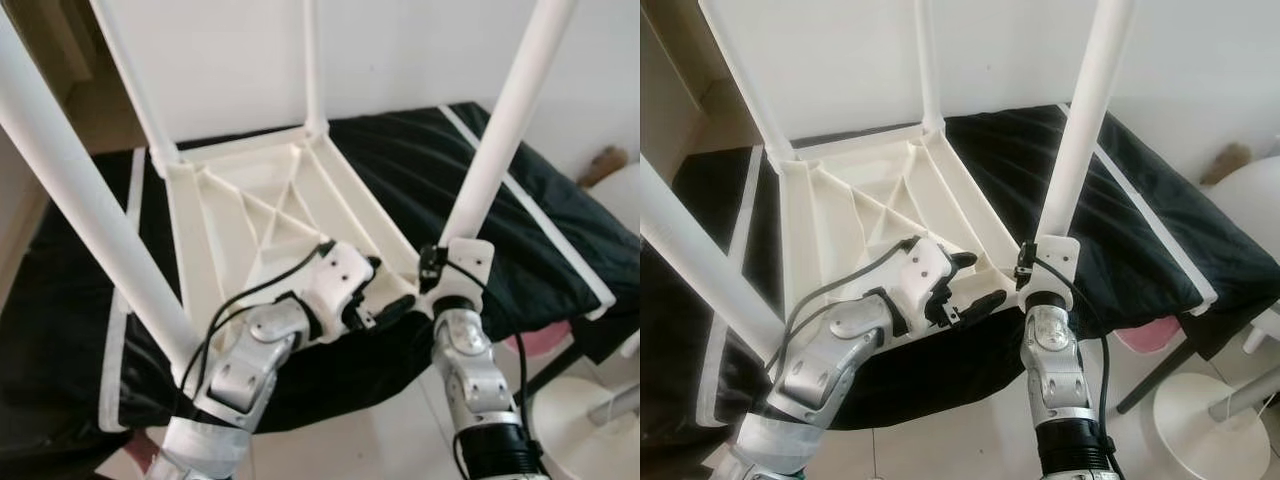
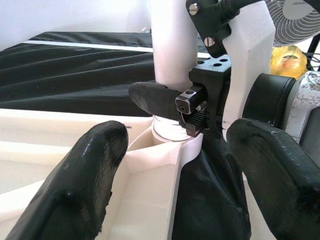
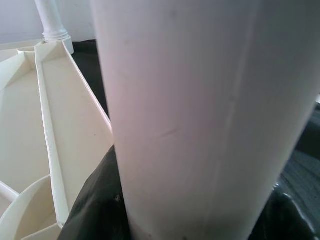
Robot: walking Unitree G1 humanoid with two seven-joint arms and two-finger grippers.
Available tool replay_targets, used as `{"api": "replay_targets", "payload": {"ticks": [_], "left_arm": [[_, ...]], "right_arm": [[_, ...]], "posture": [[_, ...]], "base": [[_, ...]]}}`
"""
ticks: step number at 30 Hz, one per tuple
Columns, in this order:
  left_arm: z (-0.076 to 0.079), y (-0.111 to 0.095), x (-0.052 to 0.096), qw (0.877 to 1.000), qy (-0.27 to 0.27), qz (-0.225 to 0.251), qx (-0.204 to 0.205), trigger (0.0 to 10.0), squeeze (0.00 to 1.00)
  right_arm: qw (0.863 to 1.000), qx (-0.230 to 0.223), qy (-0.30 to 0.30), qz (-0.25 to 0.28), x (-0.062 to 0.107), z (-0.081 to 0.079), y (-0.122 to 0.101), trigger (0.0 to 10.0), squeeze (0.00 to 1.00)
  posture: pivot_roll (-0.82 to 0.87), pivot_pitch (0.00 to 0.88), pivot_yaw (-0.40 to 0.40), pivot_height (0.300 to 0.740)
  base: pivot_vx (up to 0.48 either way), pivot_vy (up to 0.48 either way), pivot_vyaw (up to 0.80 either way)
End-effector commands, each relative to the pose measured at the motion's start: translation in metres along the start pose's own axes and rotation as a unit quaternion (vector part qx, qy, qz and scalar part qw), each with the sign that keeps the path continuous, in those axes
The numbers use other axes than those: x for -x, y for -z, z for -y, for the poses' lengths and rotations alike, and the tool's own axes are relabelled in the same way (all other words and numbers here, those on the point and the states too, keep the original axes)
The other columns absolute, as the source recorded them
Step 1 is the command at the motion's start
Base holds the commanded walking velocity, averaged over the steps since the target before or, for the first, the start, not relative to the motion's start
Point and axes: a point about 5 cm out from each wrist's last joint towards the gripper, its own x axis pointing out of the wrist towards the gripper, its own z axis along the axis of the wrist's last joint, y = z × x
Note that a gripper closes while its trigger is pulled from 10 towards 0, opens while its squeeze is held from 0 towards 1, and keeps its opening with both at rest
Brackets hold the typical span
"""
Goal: Building children table
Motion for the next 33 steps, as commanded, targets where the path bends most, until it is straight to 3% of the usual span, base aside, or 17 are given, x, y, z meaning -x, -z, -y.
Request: {"api": "replay_targets", "payload": {"ticks": [1, 2, 3, 9, 13, 20, 21, 23, 25, 27, 30, 33], "left_arm": [[-0.005, 0.005, 0.003, 1.000, -0.025, -0.013, 0.002, 10.0, 0.00], [-0.006, 0.006, 0.003, 1.000, -0.026, -0.013, 0.002, 10.0, 0.00], [-0.006, 0.005, 0.003, 1.000, -0.027, -0.012, 0.001, 10.0, 0.00], [-0.006, 0.004, 0.003, 0.999, -0.031, -0.010, 0.001, 10.0, 0.00], [-0.004, 0.008, 0.007, 0.999, -0.037, -0.016, 0.003, 10.0, 0.00], [-0.003, 0.008, 0.008, 0.999, -0.036, -0.017, 0.003, 10.0, 0.00], [-0.003, 0.008, 0.008, 0.999, -0.035, -0.019, 0.002, 10.0, 0.00], [-0.005, 0.008, 0.007, 0.999, -0.029, -0.022, -0.002, 10.0, 0.00], [-0.005, 0.008, 0.007, 0.999, -0.027, -0.022, -0.003, 10.0, 0.00], [-0.005, 0.008, 0.007, 0.999, -0.024, -0.023, -0.004, 10.0, 0.00], [-0.005, 0.008, 0.006, 0.999, -0.023, -0.023, -0.004, 10.0, 0.00], [-0.005, 0.007, 0.006, 0.999, -0.021, -0.023, -0.007, 10.0, 0.00]], "right_arm": [[0.999, -0.006, -0.013, -0.041, 0.005, -0.005, 0.018, 10.0, 0.06], [0.999, -0.002, -0.019, -0.032, 0.005, -0.006, 0.016, 10.0, 0.70], [0.999, -0.005, -0.032, -0.021, 0.006, -0.007, 0.012, 10.0, 1.00], [0.998, -0.013, -0.060, 0.009, 0.005, -0.004, 0.002, 10.0, 1.00], [0.991, -0.021, -0.128, 0.041, 0.004, 0.006, -0.009, 10.0, 1.00], [0.987, -0.011, -0.152, 0.044, 0.005, 0.016, -0.008, 10.0, 1.00], [0.984, -0.012, -0.174, 0.037, 0.001, 0.027, -0.010, 10.0, 0.00], [0.971, -0.002, -0.236, 0.028, -0.004, 0.039, -0.016, 10.0, 0.00], [0.965, 0.007, -0.262, 0.024, -0.006, 0.042, -0.018, 10.0, 0.00], [0.956, 0.025, -0.294, 0.012, -0.008, 0.042, -0.017, 10.0, 0.00], [0.953, 0.029, -0.303, 0.010, -0.009, 0.043, -0.017, 10.0, 0.00], [0.938, 0.063, -0.342, -0.004, -0.015, 0.041, -0.016, 10.0, 0.00]], "posture": [[-0.07, 0.000, 0.038, 0.740], [-0.07, 0.000, 0.038, 0.740], [-0.06, 0.000, 0.027, 0.740], [-0.06, 0.000, 0.016, 0.740], [-0.05, 0.000, 0.011, 0.740], [-0.05, 0.000, 0.013, 0.740], [-0.05, 0.000, 0.017, 0.740], [-0.06, 0.000, 0.027, 0.740], [-0.06, 0.000, 0.032, 0.740], [-0.06, 0.000, 0.038, 0.740], [-0.06, 0.000, 0.038, 0.740], [-0.05, 0.000, 0.039, 0.740]], "base": [[0.000, 0.000, 0.00], [0.000, 0.000, 0.00], [0.000, 0.000, 0.00], [0.000, 0.000, 0.00], [0.000, 0.000, 0.00], [0.000, 0.000, 0.00], [0.000, 0.000, 0.00], [0.000, 0.000, 0.00], [0.000, 0.000, 0.00], [0.000, 0.000, 0.00], [0.000, 0.000, 0.00], [0.000, 0.000, 0.00]]}}
